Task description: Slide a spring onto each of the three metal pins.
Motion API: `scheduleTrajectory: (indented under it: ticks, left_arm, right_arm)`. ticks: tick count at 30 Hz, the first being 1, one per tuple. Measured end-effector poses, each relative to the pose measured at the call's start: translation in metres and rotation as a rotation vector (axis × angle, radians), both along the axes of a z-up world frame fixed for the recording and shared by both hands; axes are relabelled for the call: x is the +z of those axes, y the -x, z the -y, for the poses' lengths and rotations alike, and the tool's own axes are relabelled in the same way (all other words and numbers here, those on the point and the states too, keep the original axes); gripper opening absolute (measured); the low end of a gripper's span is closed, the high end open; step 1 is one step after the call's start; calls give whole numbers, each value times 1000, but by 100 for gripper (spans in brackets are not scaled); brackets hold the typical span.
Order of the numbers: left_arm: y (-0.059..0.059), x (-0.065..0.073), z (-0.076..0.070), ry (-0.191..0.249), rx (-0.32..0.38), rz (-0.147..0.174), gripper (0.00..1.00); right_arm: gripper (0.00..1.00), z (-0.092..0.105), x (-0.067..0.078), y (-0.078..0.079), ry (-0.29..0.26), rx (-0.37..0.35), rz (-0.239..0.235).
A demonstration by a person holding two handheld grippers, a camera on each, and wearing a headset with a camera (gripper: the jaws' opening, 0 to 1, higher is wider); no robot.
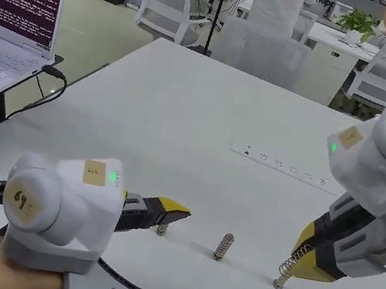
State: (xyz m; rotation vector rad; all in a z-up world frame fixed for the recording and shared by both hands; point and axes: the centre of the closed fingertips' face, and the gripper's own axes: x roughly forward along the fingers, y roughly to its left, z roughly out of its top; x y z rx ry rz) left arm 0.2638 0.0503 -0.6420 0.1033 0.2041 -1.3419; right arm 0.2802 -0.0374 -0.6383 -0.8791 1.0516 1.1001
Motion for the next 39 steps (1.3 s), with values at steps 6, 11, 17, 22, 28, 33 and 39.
scheduleTrajectory:
  ticks: [6,11,17,22,28,33,39]
  left_arm:
    - [1,0,0,-3,3,3,86]
    - [1,-1,0,-2,7,0,86]
    - [1,-2,1,-6,10,-6,86]
    - [0,-2,0,-10,15,-9,85]
    - [-1,-4,-1,-15,22,-11,85]
    - [-1,-4,-1,-16,24,-8,85]
    - [-3,-3,-2,-12,30,-7,85]
  right_arm:
    - [8,9,2,-4,2,-21,0]
    - [8,22,1,-12,12,-52,1]
    - [8,36,-2,-22,23,-81,0]
    - [8,47,-9,-31,34,-102,-5]
    - [8,50,-22,-41,33,-118,-15]
    - [8,53,-33,-50,24,-140,-32]
    - [8,57,-43,-61,32,-158,-21]
